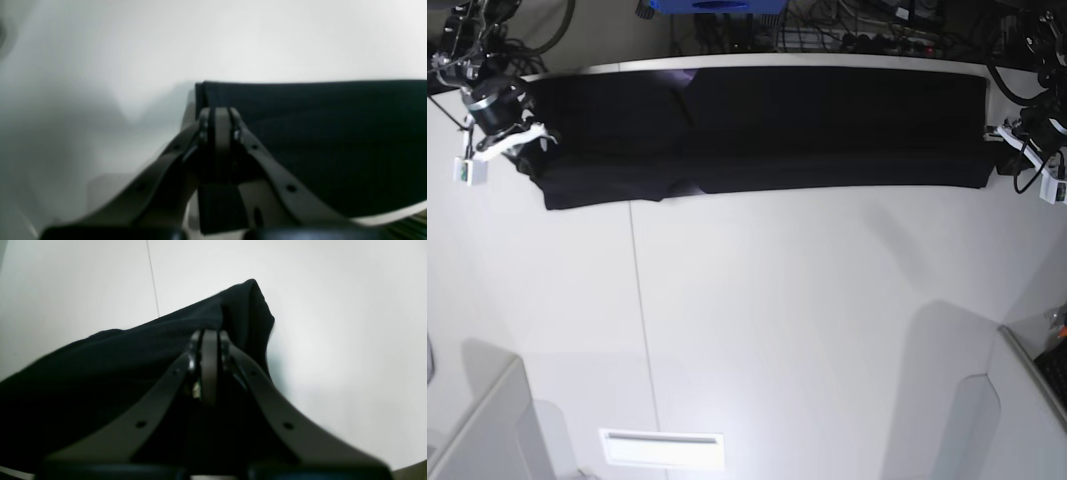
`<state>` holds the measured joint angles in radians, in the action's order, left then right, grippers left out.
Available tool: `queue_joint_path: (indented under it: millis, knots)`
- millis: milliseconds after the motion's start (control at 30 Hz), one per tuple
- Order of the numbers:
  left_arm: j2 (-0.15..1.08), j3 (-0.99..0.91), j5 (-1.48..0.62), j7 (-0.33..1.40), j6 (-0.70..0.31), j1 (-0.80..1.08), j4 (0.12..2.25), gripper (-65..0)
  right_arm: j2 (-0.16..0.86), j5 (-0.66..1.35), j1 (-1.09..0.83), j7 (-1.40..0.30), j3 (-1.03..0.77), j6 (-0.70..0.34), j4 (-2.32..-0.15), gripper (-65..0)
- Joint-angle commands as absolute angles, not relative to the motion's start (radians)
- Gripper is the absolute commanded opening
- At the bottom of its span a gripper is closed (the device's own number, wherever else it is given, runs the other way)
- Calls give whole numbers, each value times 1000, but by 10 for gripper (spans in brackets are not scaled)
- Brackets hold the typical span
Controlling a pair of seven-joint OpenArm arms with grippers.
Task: Fold the T-shirt properly
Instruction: 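Lower the folded hem onto the collar edge and open both grippers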
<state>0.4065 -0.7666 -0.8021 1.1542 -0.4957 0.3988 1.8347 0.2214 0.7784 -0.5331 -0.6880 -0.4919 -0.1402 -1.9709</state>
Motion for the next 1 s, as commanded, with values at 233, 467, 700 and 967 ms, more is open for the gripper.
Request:
queue_joint_path:
  millis: [233,467,700,967]
  knots:
    - [423,-765,-812,1133,-496,417,1879,-650,200,786,-585,-665,-509,-150,-2012,-650]
    - [424,-765,-809,1133,-496,461,1879,-650,200,786,-619,-664,-507,-150,-2005,-650]
    - [421,-763,-805,1133,-496,490,1874,-650,200,783,-621,-665,-507,-150,-2003,-650]
    - [420,-763,-803,1133,-492,503,1871,-650,200,782,-624,-667,-507,-150,-1960,-650]
